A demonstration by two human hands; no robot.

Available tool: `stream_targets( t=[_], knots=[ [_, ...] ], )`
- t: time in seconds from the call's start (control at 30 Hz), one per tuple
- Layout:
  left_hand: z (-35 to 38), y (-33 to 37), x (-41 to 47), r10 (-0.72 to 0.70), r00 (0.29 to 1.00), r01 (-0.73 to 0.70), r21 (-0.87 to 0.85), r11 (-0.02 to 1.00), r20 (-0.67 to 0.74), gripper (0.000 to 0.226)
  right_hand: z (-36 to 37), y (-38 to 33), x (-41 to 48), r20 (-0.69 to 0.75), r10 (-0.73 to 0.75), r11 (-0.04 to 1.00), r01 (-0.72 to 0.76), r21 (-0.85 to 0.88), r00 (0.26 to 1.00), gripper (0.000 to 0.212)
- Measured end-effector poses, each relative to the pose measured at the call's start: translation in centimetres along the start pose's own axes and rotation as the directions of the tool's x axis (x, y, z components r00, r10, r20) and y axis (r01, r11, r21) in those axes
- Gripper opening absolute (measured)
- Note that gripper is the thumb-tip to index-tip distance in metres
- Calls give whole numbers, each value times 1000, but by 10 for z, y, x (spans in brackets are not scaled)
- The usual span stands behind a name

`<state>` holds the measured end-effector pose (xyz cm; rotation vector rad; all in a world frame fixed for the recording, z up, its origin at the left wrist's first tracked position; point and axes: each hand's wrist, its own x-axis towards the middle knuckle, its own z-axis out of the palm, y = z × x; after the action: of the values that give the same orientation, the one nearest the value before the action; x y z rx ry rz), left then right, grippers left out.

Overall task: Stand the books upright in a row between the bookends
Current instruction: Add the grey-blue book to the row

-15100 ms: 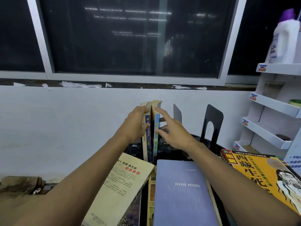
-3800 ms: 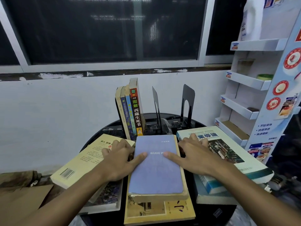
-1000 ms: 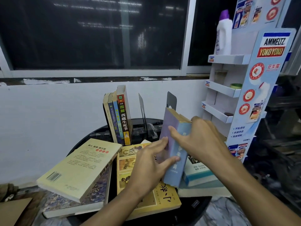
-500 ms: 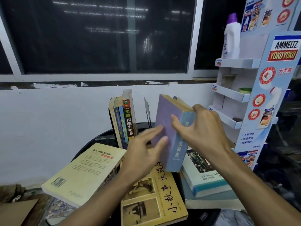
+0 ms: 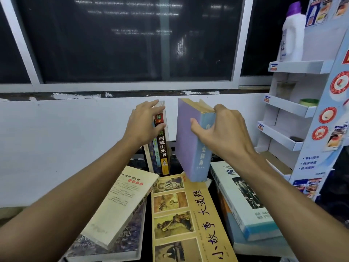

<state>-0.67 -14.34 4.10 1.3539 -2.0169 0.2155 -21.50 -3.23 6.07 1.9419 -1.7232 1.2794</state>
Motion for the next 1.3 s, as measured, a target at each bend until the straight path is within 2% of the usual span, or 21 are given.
stream_targets(
  t=[0.07, 0.13, 0.3, 0.9, 1.3],
  knots=[
    [3, -9, 8, -16, 995, 15, 17, 1000, 100, 68, 9, -2, 4, 19, 3, 1000, -3, -3, 1000, 43],
    [7, -13, 11, -18, 992, 25, -57, 998, 126, 69, 19, -2, 7, 33, 12, 1000, -12, 8, 999, 43],
    [9, -16, 11, -34, 993, 53, -169, 984, 110, 61, 43, -7, 18, 24, 10, 1000, -10, -23, 1000, 42],
    [14, -26, 7, -38, 999, 45, -224, 973, 38, 62, 137, 2, 33, 21, 82, 997, -82, -1, 996, 48],
    [18, -30, 6, -20, 999, 25, -251, 968, 25, 61, 160, 14, 31, 91, 127, 992, -129, 10, 988, 56]
  ],
)
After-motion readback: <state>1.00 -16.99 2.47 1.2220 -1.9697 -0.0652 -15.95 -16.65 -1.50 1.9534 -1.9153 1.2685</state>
